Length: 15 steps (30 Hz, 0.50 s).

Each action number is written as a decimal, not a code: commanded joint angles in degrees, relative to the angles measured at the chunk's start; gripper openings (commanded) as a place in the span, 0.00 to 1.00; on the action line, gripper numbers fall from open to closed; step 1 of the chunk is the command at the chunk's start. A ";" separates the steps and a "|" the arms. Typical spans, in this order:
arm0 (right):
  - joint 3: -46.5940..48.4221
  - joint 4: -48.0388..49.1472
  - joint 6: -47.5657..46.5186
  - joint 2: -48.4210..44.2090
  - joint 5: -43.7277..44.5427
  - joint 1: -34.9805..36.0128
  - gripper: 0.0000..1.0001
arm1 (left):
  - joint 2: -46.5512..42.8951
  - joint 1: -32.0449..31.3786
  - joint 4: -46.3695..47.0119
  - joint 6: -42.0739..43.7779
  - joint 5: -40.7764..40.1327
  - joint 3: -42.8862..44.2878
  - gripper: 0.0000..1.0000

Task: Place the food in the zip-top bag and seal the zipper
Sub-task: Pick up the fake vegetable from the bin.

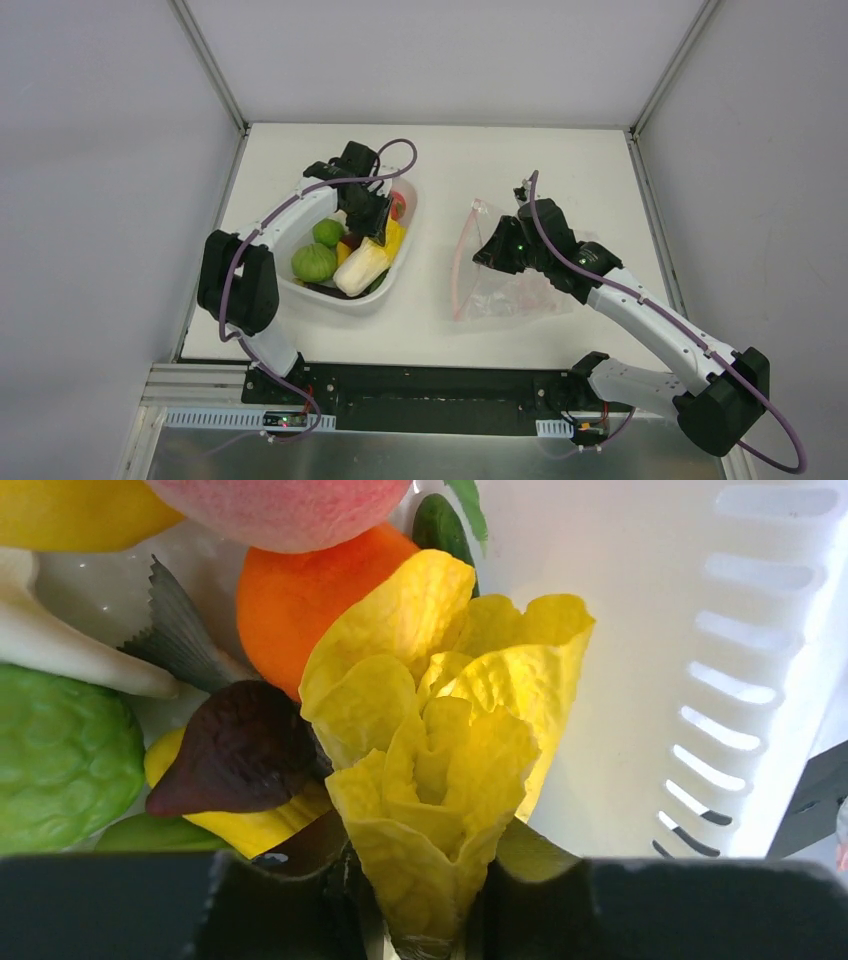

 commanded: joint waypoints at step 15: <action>-0.49 2.47 1.30 -2.07 -0.09 -0.22 0.06 | -31.43 -0.73 7.27 -8.11 -11.86 -7.90 0.00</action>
